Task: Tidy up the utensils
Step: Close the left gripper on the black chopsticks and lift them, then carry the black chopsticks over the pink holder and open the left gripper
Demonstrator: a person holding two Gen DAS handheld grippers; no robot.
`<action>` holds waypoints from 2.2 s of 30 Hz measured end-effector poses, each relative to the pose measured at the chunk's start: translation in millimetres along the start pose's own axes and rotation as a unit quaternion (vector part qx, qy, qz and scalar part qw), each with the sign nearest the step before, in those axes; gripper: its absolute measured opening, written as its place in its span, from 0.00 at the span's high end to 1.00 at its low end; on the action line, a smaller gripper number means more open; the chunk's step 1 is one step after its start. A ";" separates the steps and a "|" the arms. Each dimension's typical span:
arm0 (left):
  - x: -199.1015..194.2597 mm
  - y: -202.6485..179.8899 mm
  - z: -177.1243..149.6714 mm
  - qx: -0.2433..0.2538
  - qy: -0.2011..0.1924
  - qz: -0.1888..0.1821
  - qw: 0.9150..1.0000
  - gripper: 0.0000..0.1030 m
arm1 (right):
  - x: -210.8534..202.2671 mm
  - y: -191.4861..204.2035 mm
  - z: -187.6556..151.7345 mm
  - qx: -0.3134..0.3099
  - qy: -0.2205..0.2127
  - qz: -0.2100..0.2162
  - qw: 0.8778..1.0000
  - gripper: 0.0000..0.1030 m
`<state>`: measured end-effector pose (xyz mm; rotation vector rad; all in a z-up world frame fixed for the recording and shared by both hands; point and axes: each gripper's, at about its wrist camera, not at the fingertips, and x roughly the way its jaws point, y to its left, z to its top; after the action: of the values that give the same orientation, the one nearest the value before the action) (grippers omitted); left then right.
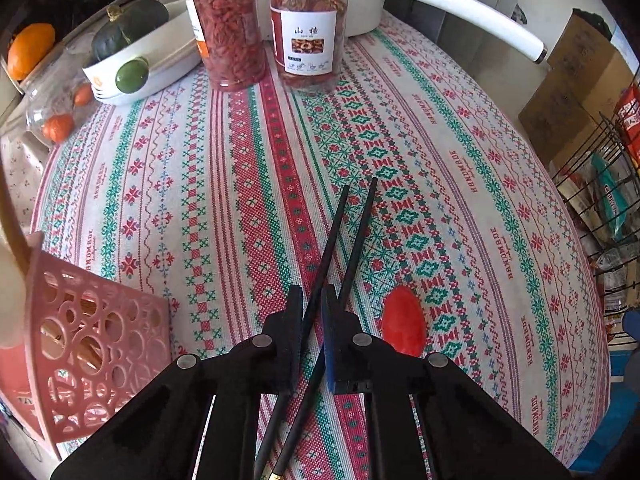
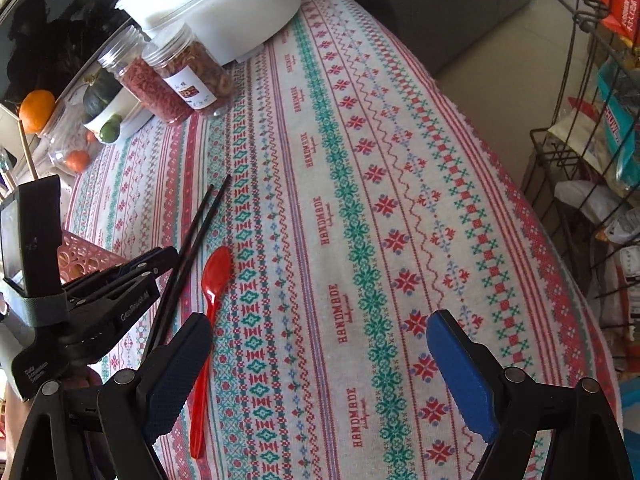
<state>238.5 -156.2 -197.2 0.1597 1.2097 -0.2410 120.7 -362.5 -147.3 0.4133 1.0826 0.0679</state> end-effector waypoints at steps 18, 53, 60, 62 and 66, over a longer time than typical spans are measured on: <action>-10.3 -16.7 -12.7 0.013 -0.006 -0.046 0.999 0.94 | -9.8 -19.4 7.5 0.043 -0.014 0.012 0.999 0.12; -224.3 132.1 -140.7 -0.057 -0.269 -0.140 0.951 0.95 | 120.2 124.2 22.5 -0.084 0.054 -0.024 0.995 0.52; -229.5 146.6 -141.0 -0.069 -0.288 -0.123 0.947 0.95 | 142.0 139.1 29.2 -0.126 0.031 -0.083 0.988 0.69; -229.0 150.4 -140.5 -0.075 -0.289 -0.122 0.947 0.95 | 145.7 146.5 28.2 -0.148 0.022 -0.093 0.984 0.81; -230.0 158.8 -141.0 -0.088 -0.293 -0.121 0.944 0.95 | 147.1 153.8 29.4 -0.144 0.018 -0.063 0.987 0.94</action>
<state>77.2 54.6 -31.4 -0.2111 0.6480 -0.3629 238.6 -192.1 -204.3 0.0827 1.1136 0.1187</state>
